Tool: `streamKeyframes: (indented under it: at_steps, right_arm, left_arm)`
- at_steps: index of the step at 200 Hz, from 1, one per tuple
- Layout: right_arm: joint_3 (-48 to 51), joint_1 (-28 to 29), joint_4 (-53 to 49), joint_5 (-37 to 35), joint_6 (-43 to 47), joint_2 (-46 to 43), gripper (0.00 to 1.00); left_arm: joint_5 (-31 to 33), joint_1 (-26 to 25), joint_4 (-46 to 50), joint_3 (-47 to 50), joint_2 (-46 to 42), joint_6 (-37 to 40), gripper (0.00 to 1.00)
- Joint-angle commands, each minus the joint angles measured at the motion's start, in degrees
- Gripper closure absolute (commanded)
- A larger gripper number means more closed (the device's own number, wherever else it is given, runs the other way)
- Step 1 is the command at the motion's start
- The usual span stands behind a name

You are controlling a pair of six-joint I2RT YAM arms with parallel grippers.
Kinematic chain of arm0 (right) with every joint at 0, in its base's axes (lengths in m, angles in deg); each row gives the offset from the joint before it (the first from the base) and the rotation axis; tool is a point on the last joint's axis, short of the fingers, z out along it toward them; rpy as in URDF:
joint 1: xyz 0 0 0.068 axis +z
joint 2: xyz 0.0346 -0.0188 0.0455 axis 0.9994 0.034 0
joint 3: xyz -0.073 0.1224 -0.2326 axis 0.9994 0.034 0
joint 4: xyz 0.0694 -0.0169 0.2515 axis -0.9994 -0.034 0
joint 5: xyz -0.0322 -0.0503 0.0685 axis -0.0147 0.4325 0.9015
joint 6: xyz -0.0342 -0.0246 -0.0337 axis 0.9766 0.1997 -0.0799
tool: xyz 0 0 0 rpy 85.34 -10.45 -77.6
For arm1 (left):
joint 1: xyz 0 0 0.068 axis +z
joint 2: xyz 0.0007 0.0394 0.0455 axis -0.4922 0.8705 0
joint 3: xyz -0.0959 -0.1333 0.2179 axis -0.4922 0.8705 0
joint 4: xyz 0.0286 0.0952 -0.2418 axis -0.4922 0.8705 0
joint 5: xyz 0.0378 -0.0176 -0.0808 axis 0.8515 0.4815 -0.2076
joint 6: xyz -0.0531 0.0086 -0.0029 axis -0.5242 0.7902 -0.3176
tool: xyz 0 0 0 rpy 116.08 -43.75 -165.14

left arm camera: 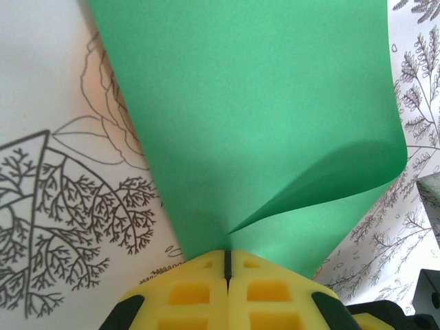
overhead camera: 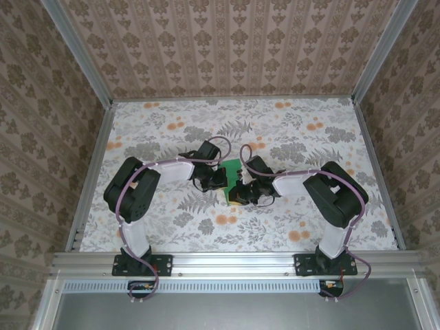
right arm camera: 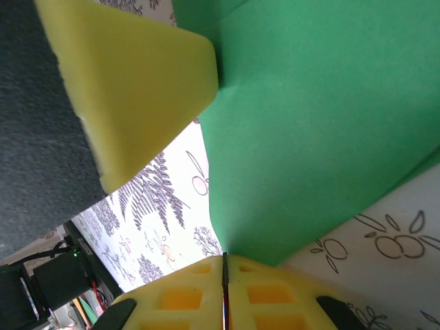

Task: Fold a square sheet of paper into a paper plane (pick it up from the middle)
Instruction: Third fold the triangle at the center of the table.

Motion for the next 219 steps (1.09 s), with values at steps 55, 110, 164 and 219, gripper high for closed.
streamKeyframes:
  at_steps: [55,110,164,219]
  right_arm:
    - [-1.2,0.4,1.8,-0.6,-0.6,0.9,0.9]
    - [-2.3,0.4,1.4,-1.9,-1.3,2.3,0.9]
    - [-2.7,0.3,1.3,-2.7,-2.2,3.1,0.9]
    - [-2.7,0.2,2.0,-2.9,-3.2,3.3,0.9]
  left_arm:
    - [1.3,0.0,1.5,-2.2,0.5,3.1,0.9]
    - [-0.7,0.1,-1.0,-1.0,-1.5,3.3,0.84]
    - [-1.5,0.0,-2.1,1.1,-4.0,3.2,0.8]
    - [-2.2,-0.4,-3.8,3.9,-5.5,2.5,0.8]
